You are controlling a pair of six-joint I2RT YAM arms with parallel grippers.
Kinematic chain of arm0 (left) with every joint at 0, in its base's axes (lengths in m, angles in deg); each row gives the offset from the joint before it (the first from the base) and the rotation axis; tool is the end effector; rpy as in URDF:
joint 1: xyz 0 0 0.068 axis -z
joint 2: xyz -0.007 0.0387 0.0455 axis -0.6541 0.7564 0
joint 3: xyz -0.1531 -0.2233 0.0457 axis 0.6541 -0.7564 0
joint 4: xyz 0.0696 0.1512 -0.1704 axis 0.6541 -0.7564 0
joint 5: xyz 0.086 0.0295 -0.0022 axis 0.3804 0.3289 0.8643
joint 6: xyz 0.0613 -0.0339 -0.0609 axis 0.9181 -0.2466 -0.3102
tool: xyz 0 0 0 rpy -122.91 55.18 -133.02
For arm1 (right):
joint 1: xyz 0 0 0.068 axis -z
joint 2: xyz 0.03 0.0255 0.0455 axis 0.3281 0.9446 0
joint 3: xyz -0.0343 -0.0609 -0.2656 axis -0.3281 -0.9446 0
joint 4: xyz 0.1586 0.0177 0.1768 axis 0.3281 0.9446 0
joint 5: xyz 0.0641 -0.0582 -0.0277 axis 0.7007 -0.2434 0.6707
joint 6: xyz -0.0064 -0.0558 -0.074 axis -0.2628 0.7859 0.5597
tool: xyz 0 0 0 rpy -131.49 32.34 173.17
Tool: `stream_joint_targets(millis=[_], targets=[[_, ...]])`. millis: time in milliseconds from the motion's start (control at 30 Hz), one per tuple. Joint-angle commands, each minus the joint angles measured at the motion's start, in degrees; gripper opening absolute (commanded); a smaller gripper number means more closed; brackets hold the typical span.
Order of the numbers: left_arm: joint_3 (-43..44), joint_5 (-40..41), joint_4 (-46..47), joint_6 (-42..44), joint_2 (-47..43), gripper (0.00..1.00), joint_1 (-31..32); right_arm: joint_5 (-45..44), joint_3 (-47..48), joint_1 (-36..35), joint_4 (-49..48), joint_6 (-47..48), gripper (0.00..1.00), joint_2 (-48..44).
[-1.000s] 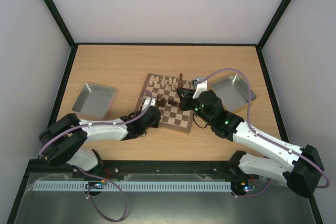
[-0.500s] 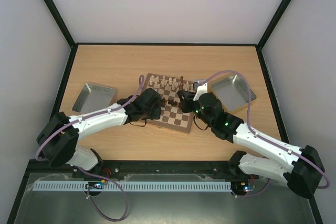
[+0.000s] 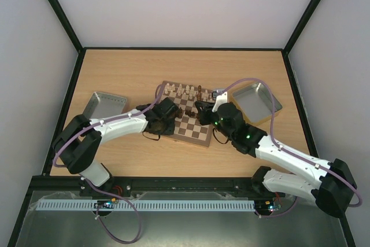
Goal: Set up the chess pieces on the board
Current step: Move the chess piece to the chessboard.
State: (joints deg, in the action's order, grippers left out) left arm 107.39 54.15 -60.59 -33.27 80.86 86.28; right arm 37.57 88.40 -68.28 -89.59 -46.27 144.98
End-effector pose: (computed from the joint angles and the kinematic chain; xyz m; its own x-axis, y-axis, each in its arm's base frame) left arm 0.2155 -0.2141 0.1527 -0.9316 0.0507 -0.3599 0.1471 0.9581 -0.2458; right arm 0.1718 0.1909 0.2749 -0.5263 0.2102 -0.8239 -0.5149 0.6923 0.5055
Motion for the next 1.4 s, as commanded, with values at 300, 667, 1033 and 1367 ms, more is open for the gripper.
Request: stream_joint_targets(millis=[300,667,1033,1367], targets=[[3.8,6.6,-2.6,0.7,1.9,0.12,-0.6,-0.8,-1.2,0.1,-1.7,-0.5,0.13,1.2],[6.1,12.8,-3.2,-1.6,4.9,0.12,-1.7,-0.2,-1.6,0.1,-2.3,-1.2,0.12,1.7],[6.1,11.6,-2.0,-1.4,6.7,0.18,-1.9,0.7,-1.7,0.1,-2.8,-1.5,0.12,1.9],[6.8,8.7,-3.6,-1.5,2.6,0.39,-1.9,1.4,-2.1,0.1,-3.1,-0.9,0.12,1.1]])
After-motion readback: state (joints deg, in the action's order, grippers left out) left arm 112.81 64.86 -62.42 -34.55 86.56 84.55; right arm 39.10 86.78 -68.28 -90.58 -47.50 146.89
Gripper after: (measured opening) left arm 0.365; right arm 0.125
